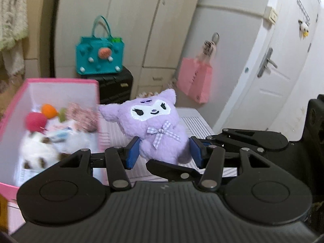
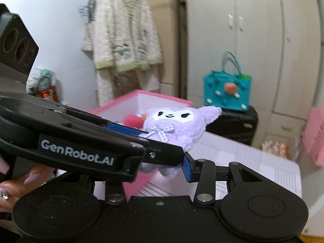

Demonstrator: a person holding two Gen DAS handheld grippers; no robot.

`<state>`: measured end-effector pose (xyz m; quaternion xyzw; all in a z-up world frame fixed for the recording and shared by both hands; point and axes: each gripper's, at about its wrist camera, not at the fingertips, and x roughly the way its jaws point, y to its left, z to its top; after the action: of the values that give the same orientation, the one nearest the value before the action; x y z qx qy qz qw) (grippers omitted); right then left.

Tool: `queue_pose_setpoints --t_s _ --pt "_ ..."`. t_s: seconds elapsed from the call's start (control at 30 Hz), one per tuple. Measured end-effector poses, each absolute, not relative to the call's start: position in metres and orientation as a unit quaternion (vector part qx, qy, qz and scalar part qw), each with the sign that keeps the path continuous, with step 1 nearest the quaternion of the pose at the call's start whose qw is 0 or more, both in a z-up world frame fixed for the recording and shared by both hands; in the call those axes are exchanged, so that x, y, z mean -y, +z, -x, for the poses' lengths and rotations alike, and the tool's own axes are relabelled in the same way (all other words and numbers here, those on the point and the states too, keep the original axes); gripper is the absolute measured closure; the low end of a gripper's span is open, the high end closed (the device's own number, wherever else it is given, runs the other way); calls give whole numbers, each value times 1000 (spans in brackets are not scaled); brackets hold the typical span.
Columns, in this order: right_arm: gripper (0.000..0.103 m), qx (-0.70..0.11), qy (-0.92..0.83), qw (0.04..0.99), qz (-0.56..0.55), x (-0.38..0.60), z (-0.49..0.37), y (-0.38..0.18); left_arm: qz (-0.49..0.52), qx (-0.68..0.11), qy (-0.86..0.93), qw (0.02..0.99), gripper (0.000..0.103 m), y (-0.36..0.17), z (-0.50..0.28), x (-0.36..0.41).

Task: Organize soft objects
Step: 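Lift the purple plush doll with both tools and carry it over the box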

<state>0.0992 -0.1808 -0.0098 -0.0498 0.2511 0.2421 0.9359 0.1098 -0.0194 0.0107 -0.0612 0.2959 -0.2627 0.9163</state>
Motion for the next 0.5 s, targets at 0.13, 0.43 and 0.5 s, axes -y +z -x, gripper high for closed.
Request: queue_pose_setpoints --t_s 0.13,0.43,0.5 --pt "56 -238 275 929 66 152 -109 4 65 -286 -243 924 52 23 -111 -9" --pt "56 -275 308 908 72 96 -148 5 120 -330 -219 910 52 2 -152 -64" --pt "56 -298 306 901 74 87 -161 -2 126 -344 -221 904 51 -8 -166 -68"
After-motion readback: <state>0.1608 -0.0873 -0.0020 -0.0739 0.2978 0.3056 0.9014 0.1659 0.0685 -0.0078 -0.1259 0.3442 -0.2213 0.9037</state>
